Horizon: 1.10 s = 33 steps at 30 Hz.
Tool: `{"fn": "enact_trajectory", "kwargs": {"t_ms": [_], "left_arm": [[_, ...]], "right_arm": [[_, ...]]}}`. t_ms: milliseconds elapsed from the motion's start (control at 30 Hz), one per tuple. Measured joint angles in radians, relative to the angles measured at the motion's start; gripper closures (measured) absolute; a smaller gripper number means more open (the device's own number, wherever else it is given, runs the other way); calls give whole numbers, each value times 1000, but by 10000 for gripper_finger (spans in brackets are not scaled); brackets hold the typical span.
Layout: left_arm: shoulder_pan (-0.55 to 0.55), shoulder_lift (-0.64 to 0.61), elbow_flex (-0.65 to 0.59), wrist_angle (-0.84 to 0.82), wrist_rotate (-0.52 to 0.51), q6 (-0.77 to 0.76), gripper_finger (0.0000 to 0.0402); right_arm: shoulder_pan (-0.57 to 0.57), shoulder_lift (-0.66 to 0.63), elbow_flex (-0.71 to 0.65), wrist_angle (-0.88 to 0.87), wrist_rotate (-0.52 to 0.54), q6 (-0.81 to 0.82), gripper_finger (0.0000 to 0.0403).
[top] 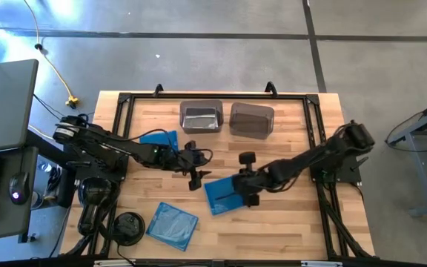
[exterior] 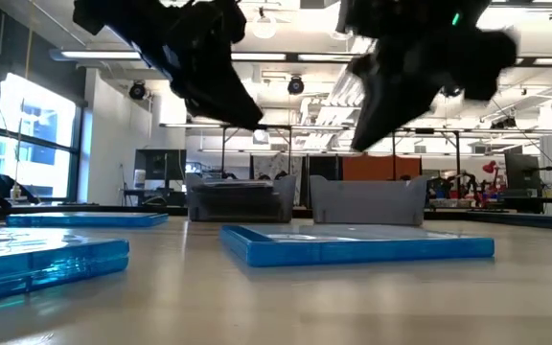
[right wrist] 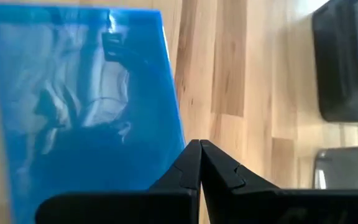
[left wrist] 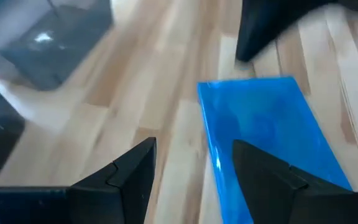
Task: Pick & place jewel cases by type
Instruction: Put the bottom right blue CD case into the right black bin
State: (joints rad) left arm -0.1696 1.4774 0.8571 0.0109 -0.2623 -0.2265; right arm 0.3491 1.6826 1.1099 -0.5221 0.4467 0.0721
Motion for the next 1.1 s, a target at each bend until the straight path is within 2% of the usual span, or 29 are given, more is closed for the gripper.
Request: {"fn": "enact_trajectory", "kwargs": {"t_ms": [100, 200, 300, 400, 500, 633, 733, 1100], "left_arm": [[0, 14, 2, 11, 43, 17, 192], [0, 31, -2, -4, 28, 18, 192], [26, 59, 1, 45, 25, 39, 192], [80, 98, 1, 86, 89, 39, 192], [140, 125, -1, 103, 170, 18, 192], [202, 149, -1, 123, 233, -14, 192], [222, 156, 0, 132, 234, -14, 192], [229, 161, 0, 166, 202, -14, 192]], "right_arm": [[34, -60, -12, -23, -1, 46, 403], [86, -117, -105, 104, -54, 97, 403], [152, -146, -254, 349, -88, 135, 403], [204, -136, -404, 653, -88, 120, 403], [203, -88, -478, 892, -119, 112, 403], [158, 8, -493, 892, -116, 102, 403], [108, 50, -478, 911, -132, 62, 403], [-62, 64, -484, 898, -121, -64, 403]]}}
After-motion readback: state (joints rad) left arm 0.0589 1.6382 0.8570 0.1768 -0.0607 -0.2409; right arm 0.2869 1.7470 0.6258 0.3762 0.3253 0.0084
